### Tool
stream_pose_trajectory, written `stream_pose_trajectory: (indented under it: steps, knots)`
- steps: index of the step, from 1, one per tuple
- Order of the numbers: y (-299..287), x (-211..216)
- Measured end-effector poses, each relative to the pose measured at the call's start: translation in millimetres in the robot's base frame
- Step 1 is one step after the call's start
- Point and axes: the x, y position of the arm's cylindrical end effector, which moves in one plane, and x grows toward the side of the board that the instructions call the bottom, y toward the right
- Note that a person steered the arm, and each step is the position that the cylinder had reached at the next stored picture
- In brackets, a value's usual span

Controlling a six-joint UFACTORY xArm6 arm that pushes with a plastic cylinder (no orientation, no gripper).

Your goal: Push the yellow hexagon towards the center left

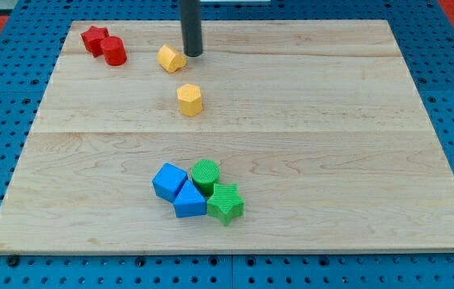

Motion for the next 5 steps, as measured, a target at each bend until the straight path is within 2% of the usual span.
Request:
stream_pose_trajectory:
  steps: [1,2,3,4,5]
  knots:
    - [-9,20]
    - [-52,21]
    - [-55,25]
    - [48,28]
    - [99,83]
